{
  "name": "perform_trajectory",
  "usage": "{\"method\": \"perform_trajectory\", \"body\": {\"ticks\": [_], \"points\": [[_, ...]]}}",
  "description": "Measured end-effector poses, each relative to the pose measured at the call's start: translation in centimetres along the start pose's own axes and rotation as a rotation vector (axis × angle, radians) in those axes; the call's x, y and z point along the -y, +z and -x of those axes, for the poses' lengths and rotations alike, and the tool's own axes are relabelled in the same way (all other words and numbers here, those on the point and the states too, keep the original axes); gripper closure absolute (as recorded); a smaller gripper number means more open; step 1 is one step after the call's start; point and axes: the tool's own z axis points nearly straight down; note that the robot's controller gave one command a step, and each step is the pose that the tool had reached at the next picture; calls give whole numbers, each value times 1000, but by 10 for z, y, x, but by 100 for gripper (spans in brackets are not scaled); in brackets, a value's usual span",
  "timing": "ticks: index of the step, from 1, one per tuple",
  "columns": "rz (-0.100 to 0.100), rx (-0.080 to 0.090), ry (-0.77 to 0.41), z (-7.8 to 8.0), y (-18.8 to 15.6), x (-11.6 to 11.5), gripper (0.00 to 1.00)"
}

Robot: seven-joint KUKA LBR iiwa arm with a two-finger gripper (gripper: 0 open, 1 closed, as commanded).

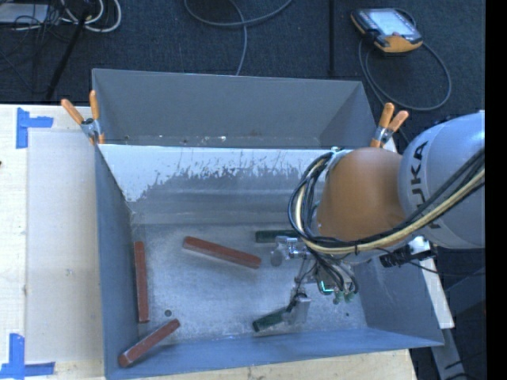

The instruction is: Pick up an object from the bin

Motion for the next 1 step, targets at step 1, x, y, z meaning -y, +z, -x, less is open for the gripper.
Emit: {"method": "perform_trajectory", "body": {"ticks": [1], "points": [[0, 8, 1, 2, -4, 0, 0]]}}
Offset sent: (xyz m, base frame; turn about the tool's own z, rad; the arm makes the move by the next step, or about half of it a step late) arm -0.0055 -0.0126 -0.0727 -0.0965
